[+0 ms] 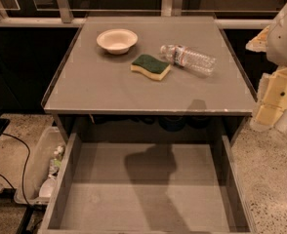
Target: Place water bottle into top drawer
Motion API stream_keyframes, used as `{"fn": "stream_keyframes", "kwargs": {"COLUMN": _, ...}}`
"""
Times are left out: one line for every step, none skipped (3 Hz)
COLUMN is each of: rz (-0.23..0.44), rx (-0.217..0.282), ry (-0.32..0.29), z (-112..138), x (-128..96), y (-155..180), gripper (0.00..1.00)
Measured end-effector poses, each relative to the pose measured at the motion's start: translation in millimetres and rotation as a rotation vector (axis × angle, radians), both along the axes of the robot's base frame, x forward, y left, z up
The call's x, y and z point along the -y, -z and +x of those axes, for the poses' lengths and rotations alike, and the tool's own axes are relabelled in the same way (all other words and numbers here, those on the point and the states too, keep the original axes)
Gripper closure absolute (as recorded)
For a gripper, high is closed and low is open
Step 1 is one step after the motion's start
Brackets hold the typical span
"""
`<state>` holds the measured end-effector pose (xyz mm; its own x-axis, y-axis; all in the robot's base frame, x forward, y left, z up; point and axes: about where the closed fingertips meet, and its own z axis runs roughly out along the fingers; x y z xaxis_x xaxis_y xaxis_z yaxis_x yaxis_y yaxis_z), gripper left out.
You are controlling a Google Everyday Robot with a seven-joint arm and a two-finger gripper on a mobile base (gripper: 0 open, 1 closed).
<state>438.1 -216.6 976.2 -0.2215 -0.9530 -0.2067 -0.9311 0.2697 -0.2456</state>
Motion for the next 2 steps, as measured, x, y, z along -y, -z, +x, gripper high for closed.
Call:
{"fn": "stream_keyframes", "kwargs": {"rz": 0.001, "rx": 0.002, "ry": 0.000, "z": 0.0, "x": 0.0, "y": -0.4, "gripper": 0.00}}
{"fn": "stream_keyframes", "kwargs": {"rz": 0.016, "rx": 0.029, "ry": -0.016, "z": 6.1, "x": -3.4, "y": 0.0, "gripper": 0.00}}
